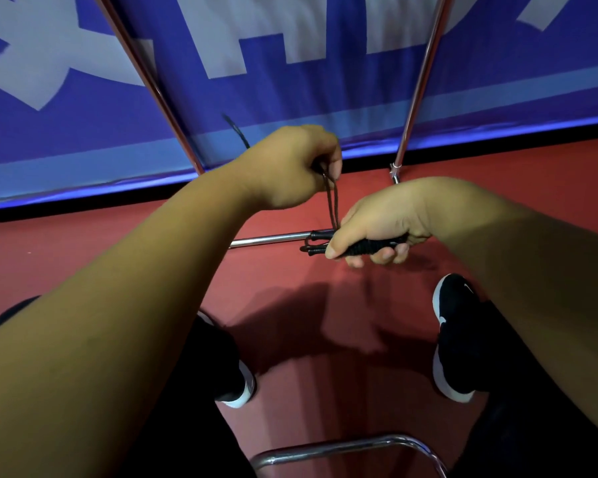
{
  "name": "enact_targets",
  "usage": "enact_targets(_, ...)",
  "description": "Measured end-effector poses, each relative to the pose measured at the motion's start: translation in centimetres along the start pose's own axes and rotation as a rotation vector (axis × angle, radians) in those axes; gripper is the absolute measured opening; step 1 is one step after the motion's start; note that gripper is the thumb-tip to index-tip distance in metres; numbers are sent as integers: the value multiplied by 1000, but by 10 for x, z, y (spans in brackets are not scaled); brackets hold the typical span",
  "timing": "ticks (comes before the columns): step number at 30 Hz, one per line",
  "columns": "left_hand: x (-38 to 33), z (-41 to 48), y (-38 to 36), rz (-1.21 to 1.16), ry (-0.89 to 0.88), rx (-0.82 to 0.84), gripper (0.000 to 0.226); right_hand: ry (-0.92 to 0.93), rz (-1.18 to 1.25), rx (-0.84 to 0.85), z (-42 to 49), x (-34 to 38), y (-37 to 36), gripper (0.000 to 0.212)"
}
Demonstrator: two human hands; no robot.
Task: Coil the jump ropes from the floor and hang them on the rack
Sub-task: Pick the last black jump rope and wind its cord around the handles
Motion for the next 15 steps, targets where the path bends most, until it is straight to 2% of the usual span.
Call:
enact_targets(3,1,-2,-5,260,-15,99,20,-105,-111,-128,4,-10,15,28)
enact_targets(6,17,-9,-19,494,105,256,26,-117,-74,-271,6,-13,33,36)
enact_targets(8,26,-15,-26,539,166,320,19,-76,-46,-373,3,-10,44,36)
enact_targets(11,48,-19,-29,544,294,328,6,2,-34,-515,-7,-1,55,30)
enact_targets(13,66,-18,-32,537,393,315,12,67,-38,-600,-9,6,62,31)
enact_targets(15,81,-16,-25,492,482,217,16,139,-28,-657,-8,13,67,27)
Point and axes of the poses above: each hand's wrist, its own z-axis towards the middle knuckle, its own y-axis out of the back of the hand, x = y × z, the point moved 8 cm from there along z, towards the middle knuckle, and after that the axes turned 6 degrees about x, right-handed, at the moved point
